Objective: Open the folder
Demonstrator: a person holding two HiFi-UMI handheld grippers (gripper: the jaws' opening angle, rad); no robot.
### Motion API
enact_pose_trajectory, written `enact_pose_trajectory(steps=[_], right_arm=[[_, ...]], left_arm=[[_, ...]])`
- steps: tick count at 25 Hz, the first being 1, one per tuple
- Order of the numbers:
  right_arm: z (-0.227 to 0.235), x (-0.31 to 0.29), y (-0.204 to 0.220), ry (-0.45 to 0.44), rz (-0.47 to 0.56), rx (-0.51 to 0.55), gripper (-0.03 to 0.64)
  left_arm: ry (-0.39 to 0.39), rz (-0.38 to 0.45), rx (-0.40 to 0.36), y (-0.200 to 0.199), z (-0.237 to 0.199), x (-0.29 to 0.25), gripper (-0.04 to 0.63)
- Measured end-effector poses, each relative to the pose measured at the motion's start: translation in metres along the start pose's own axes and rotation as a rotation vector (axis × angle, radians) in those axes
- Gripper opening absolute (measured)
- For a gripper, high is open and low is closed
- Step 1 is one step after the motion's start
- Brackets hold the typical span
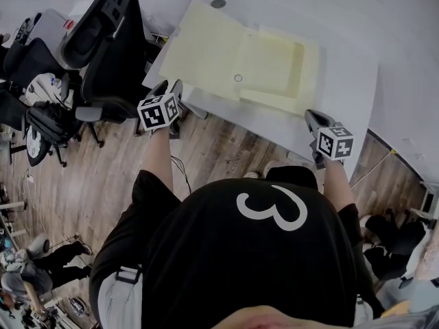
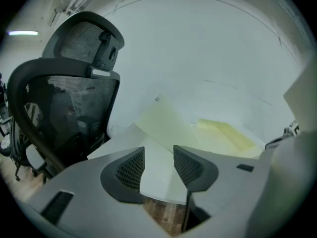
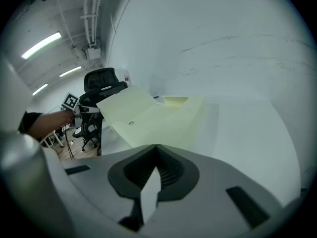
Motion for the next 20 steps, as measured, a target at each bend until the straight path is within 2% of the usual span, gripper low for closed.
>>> enact_pose_trajectory(steps=[3,10,16,20], right_arm=[[0.001,0.001,0.0,-0.021,0.011,-0.043,0.024],[0.002,0.011,-0.002,-0.074,0.065,-0.028,0.025],[-0.012,0.046,-0.005,-0.129,0.147,-0.013,0.025],[-0.03,0.077,0.001,-0.203,0.171,0.029,0.025]], left_arm=[[0.033,0.015,0.029,0.001,0.004,0.004,0.173],[0.078,0.039,0.007,-0.005,0.025,0.016,0.173],[0.123,0.059,-0.048,0.0,0.058,0.035,0.173],[0.225,0.077,-0.091,0.014,0.1,0.06,0.173]])
Point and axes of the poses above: the fingertips, and each gripper's own axes: x backward along the fingers, z to its right, y out of its underside, the point moved 9 cm from there along x, backward along the fingers, and after that the axes turned 12 degrees about -z, right-handed, at the moved point
